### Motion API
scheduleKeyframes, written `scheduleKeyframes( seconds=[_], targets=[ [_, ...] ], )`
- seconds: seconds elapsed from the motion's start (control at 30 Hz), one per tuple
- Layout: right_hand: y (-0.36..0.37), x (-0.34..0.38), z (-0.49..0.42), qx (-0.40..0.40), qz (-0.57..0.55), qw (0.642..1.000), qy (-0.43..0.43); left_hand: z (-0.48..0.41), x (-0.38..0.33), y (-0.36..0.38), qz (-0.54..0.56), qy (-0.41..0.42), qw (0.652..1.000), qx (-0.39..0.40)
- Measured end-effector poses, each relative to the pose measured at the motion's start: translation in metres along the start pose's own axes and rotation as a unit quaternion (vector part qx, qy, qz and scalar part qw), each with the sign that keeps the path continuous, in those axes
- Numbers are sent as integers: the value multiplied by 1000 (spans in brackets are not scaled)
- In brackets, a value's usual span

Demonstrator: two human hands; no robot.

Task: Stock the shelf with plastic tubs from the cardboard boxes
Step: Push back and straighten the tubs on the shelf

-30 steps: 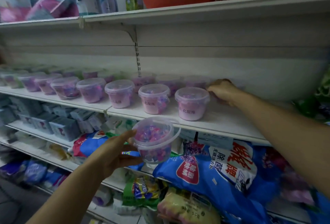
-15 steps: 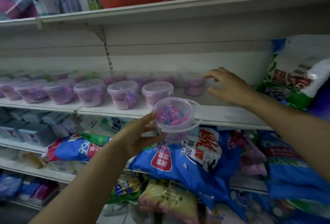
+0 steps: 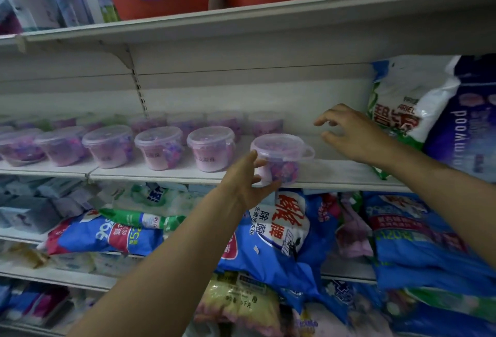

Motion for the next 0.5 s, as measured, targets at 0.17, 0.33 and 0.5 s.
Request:
scheduleKeyframes(
  seconds=[0.17, 0.33, 0.5],
  targets=[
    [10, 13, -3, 2, -2, 1000, -28, 15, 0, 1, -231, 41, 972, 21],
    [36, 43, -8, 76, 89, 992, -54, 6, -44, -44, -581, 358, 704, -198],
    [55, 51, -18, 98, 132, 981, -103, -20, -81, -76, -726, 311, 569, -230]
  ],
)
Point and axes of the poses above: each hand's wrist, its own z-axis away from the middle knuckle, its own y-axis out of the palm, x = y × z, the point moved 3 cm from there along -z, towards the middle knuckle, and after that the axes turned 7 degrees about -z, right-handed, at the moved point
